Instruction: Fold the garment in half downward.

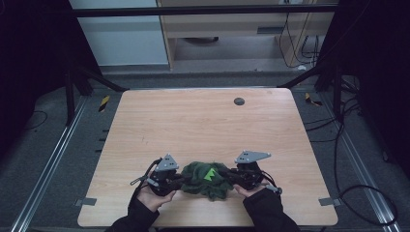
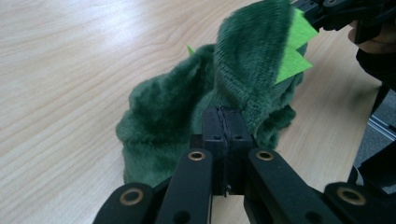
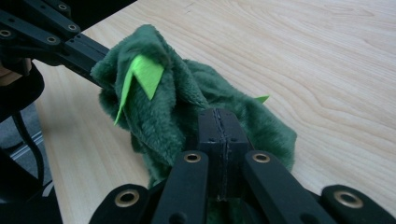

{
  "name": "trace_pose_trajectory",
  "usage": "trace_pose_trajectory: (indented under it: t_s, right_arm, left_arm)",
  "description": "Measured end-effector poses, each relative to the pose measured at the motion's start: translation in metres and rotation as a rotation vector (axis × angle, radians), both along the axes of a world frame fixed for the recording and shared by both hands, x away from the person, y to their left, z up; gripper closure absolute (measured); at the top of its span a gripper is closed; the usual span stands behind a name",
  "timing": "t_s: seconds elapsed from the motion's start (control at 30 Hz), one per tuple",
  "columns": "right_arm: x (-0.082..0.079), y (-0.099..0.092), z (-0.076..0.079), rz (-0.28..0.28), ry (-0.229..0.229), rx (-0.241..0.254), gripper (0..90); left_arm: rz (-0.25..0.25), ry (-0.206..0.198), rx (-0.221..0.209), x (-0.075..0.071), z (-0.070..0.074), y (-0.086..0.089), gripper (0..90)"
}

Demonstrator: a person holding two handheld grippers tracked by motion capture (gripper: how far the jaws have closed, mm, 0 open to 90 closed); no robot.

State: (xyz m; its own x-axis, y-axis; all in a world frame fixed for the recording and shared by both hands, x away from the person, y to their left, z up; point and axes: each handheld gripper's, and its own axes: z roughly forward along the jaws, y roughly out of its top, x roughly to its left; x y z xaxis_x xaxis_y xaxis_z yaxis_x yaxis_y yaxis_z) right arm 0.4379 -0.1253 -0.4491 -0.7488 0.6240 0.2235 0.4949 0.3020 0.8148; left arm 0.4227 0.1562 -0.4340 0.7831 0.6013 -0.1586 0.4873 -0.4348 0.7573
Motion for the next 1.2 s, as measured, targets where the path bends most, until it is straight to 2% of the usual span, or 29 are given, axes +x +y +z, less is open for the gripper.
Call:
trace_pose_trajectory:
  t_s: [0.27, 0.5, 0.7, 0.8, 1.07, 1.2]
  right_arm:
    - [-0.012, -0.001, -0.004, 0.025, 0.007, -0.003, 89.7]
    - [-0.02, -0.003, -0.008, 0.034, 0.016, -0.013, 89.6]
    - [-0.026, -0.005, -0.013, 0.037, 0.043, -0.021, 89.6]
    - [-0.027, -0.006, -0.015, 0.039, 0.045, -0.029, 89.6]
    - [-0.027, -0.008, -0.025, 0.032, 0.086, -0.066, 89.7]
    - [-0.026, -0.007, -0.027, 0.037, 0.087, -0.078, 89.6]
  left_arm:
    - [-0.011, 0.023, 0.016, -0.009, -0.008, 0.004, 89.8]
    - [-0.001, 0.046, 0.032, -0.012, -0.015, 0.008, 89.8]
    - [-0.011, 0.061, 0.053, -0.014, -0.022, 0.006, 89.8]
    - [-0.013, 0.065, 0.06, -0.015, -0.024, 0.006, 89.8]
    - [-0.008, 0.081, 0.088, -0.015, -0.032, 0.002, 89.9]
    - [0.003, 0.079, 0.083, -0.015, -0.033, 0.002, 89.8]
